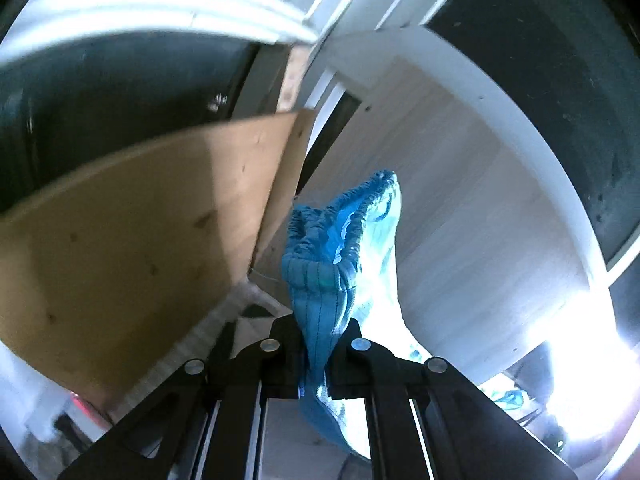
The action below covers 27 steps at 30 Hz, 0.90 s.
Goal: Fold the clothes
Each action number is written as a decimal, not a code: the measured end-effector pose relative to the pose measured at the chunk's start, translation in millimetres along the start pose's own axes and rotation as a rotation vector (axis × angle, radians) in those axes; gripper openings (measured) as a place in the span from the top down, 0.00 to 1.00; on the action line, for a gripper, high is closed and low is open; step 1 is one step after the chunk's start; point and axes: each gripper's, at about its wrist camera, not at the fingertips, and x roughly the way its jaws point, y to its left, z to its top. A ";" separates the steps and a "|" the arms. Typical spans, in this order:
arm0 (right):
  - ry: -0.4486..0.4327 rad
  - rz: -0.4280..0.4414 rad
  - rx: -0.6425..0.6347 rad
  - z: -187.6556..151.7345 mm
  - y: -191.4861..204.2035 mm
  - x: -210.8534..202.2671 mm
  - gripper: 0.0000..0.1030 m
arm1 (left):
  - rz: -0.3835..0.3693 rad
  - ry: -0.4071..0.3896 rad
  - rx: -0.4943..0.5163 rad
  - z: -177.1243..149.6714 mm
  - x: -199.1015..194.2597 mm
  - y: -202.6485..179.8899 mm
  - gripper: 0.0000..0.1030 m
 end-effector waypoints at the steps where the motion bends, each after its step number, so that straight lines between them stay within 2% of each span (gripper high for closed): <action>1: -0.004 -0.029 0.044 -13.0 -19.1 -6.4 0.70 | 0.003 0.009 0.013 -0.5 1.2 -4.1 0.95; 3: -0.008 -0.089 0.131 -38.3 -59.6 -19.1 0.70 | 0.010 0.027 0.038 -1.5 3.7 -12.3 0.95; 6: 0.033 -0.190 0.242 -69.5 -141.5 -35.4 0.71 | 0.000 0.062 0.051 -8.9 10.0 -22.9 0.95; 8: 0.059 -0.223 0.305 -77.7 -185.5 -33.6 0.71 | -0.003 0.069 0.060 -12.6 10.2 -30.0 0.95; 11: 0.100 -0.217 0.284 -68.4 -200.8 -10.5 0.71 | 0.001 0.065 0.064 -9.2 11.4 -37.5 0.95; 16: 0.168 -0.213 0.248 -52.6 -225.7 27.0 0.71 | 0.023 0.056 0.073 -13.4 -9.7 -37.4 0.95; 18: 0.171 -0.254 0.245 -40.2 -236.8 34.4 0.71 | 0.038 0.058 0.080 -16.3 -6.4 -35.6 0.95; 19: 0.141 -0.291 0.260 -31.6 -246.4 33.5 0.71 | 0.044 0.059 0.084 -16.3 -7.3 -35.9 0.95; 20: 0.092 -0.323 0.279 -23.2 -255.2 26.2 0.71 | 0.050 0.059 0.083 -17.1 -7.2 -35.1 0.95; 23: 0.002 -0.319 0.285 -16.4 -258.8 -5.4 0.71 | 0.061 0.067 0.081 -19.1 -4.2 -31.8 0.95; 27: -0.008 -0.259 0.240 -46.1 -232.4 -53.8 0.71 | 0.054 0.090 0.082 -25.0 3.3 -31.2 0.95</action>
